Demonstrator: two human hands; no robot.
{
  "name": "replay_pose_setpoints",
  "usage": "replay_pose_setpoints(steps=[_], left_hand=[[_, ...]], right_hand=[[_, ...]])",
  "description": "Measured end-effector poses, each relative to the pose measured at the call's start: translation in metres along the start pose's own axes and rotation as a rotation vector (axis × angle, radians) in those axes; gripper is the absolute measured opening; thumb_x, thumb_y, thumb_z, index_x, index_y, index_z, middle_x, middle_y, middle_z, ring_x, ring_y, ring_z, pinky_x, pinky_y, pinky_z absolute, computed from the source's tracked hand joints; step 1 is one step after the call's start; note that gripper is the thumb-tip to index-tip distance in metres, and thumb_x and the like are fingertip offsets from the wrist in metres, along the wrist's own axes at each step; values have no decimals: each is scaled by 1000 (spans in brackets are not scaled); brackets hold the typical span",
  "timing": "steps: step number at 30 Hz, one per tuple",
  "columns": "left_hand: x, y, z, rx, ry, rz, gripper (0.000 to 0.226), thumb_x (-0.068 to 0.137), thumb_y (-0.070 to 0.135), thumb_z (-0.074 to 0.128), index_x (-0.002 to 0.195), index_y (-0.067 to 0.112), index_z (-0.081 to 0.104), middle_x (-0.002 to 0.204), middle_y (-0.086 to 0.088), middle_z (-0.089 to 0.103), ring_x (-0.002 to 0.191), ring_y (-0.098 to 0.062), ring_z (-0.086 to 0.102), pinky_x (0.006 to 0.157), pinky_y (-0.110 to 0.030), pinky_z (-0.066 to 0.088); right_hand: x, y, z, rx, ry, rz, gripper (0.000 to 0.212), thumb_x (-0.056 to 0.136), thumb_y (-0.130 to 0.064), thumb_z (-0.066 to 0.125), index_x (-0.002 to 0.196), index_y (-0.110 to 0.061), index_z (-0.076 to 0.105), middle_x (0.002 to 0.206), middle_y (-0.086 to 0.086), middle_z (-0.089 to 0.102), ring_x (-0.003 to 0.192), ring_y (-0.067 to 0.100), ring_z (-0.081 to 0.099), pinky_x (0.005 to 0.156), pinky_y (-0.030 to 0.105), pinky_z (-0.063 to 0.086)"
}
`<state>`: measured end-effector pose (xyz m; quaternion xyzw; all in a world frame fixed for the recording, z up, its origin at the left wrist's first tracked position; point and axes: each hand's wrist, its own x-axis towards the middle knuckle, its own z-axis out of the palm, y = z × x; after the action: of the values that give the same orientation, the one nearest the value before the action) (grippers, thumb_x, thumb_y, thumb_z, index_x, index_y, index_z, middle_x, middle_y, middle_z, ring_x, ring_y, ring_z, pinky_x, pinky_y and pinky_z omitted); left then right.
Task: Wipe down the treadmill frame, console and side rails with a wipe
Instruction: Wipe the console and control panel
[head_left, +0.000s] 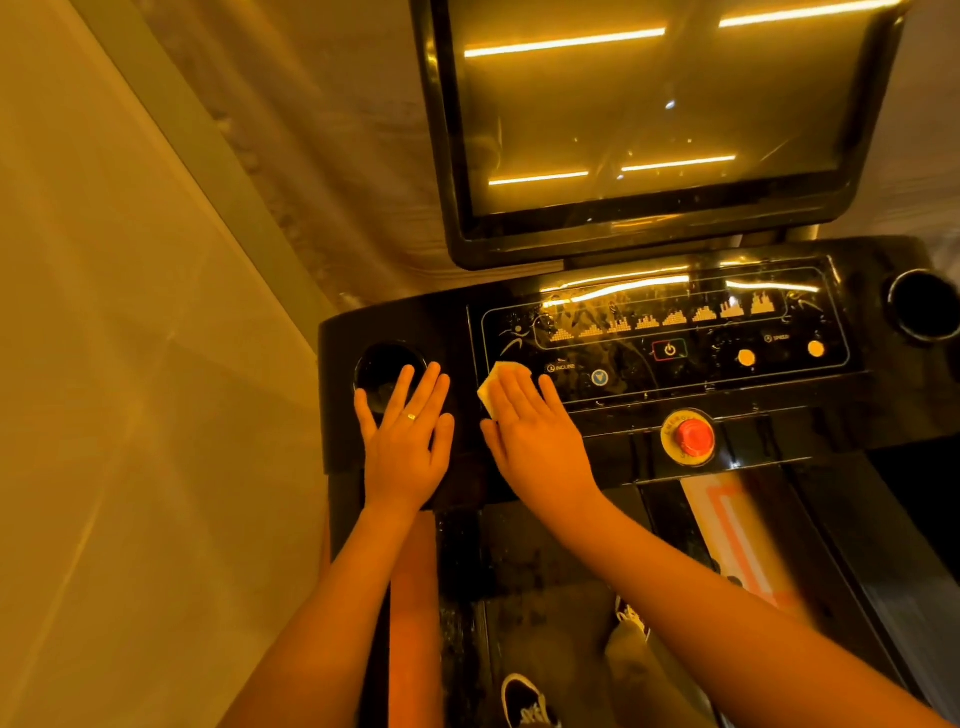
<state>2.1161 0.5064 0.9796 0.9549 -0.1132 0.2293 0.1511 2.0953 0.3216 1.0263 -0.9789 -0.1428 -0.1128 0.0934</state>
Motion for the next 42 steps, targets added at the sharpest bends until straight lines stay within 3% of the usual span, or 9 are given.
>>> replay_pose_setpoints(steps=[2,5,11,16,20,24,31,35,42], left_hand=[[0,0,0,-4,7,-3,46,104,38,41,146,25,51,155,7,43,151,-14,23,121,-64,2],[0,0,0,-9,12,0,46,104,39,40,146,25,51,154,7,44,151,-15,25,121,-63,2],[1,2,-2,-29,12,-11,46,104,40,39,145,24,53,153,6,46,150,-15,28,121,-62,0],[0,2,-1,-24,9,-11,47,104,41,39,145,24,53,153,7,46,150,-16,29,122,-61,-1],[1,2,-2,3,-8,-3,47,104,40,38,146,24,51,155,7,43,151,-14,24,121,-63,-1],[1,9,-7,34,-43,8,47,104,36,37,148,23,46,158,5,39,153,-17,19,118,-66,-8],[65,11,-11,18,-222,111,57,105,38,19,156,15,30,164,-3,25,153,-17,13,123,-55,8],[67,9,-7,33,-201,135,56,106,36,22,155,10,31,163,-8,28,151,-18,16,123,-44,11],[66,9,-7,33,-198,133,54,106,34,24,155,11,31,163,-8,28,151,-16,14,123,-43,13]], right_hand=[[-7,3,2,-5,27,-32,45,97,-22,56,139,-7,50,144,11,50,137,26,46,120,45,28],[-4,7,6,-30,45,-35,59,81,-10,73,136,-5,53,140,12,54,133,28,50,118,48,29],[48,12,-11,-100,41,-11,67,86,-4,60,148,0,35,149,18,40,143,33,35,122,47,24],[95,21,-20,-119,12,16,74,84,-5,66,149,2,32,147,19,39,141,34,35,120,46,27],[78,17,-18,-75,40,31,71,85,-3,62,149,0,32,147,18,39,141,34,35,120,45,27],[14,8,-6,-33,40,26,67,88,-7,47,152,0,31,156,19,34,147,35,29,122,45,16],[10,5,3,-50,21,28,59,103,-32,35,155,-3,27,161,16,28,151,30,21,123,46,11],[70,16,-6,-86,79,52,56,104,-29,37,153,-3,29,158,17,33,149,30,27,121,44,8],[93,24,-8,-67,91,76,56,104,-23,40,154,-2,27,158,18,31,149,32,24,123,46,13]])
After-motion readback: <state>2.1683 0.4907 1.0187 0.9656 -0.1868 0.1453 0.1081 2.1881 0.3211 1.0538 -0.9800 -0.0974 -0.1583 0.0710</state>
